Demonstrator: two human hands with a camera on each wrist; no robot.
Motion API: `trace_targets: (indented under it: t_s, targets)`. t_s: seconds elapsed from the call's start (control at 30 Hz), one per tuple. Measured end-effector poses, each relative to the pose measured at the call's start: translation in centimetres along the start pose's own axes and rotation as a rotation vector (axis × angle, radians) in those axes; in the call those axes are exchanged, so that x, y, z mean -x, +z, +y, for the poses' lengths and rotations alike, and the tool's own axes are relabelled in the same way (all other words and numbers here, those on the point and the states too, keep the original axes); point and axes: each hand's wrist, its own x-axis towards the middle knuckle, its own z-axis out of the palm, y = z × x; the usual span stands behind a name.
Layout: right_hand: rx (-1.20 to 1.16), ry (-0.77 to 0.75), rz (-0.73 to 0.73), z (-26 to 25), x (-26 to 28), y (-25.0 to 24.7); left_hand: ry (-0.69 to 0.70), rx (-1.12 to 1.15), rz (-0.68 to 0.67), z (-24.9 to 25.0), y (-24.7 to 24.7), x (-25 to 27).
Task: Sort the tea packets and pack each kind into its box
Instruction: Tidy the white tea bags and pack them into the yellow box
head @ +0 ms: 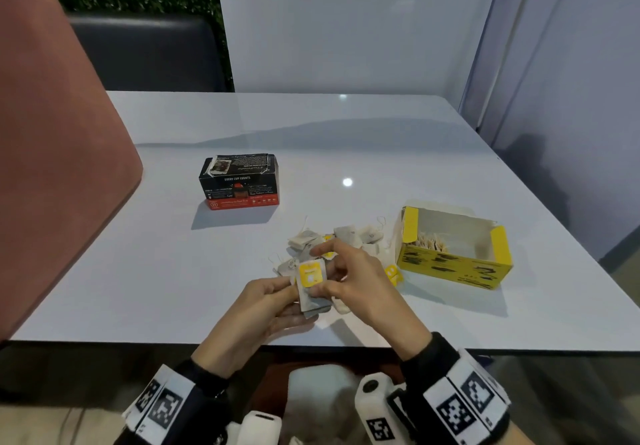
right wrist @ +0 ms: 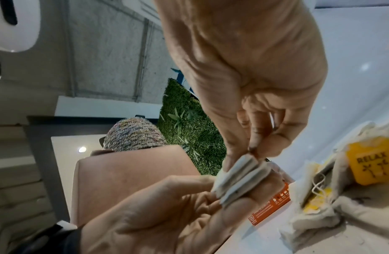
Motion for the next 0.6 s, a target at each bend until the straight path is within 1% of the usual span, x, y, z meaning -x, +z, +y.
trace_targets:
  t_s: [0.13,0.2,0.43,0.5,0.6]
  targets:
    - [0.113,-0.032,-0.076,-0.2,-0.1,0.5,0.002,0.1,0.031,-0.2,-0.2,0.0]
    - [0.116,-0.046,-0.089,-0.1,-0.1,1.1,-0.004,0.148,0.023,-0.4,-0.1,0.1]
    - [0.087,-0.02,-0.095,0.5,-0.1,2.4,-0.001,0.05,0.024,-1.8,0.4,0.0]
    - [0.084,-0.032,-0.076,0.7,-0.1,2.6,-0.011,0.046,0.026,-1.7,0.6,0.0]
    - [0.143,-0.065,-0.049,0.9,-0.1,2.6,-0.013,0.016,0.018,-1.7,0.7,0.1]
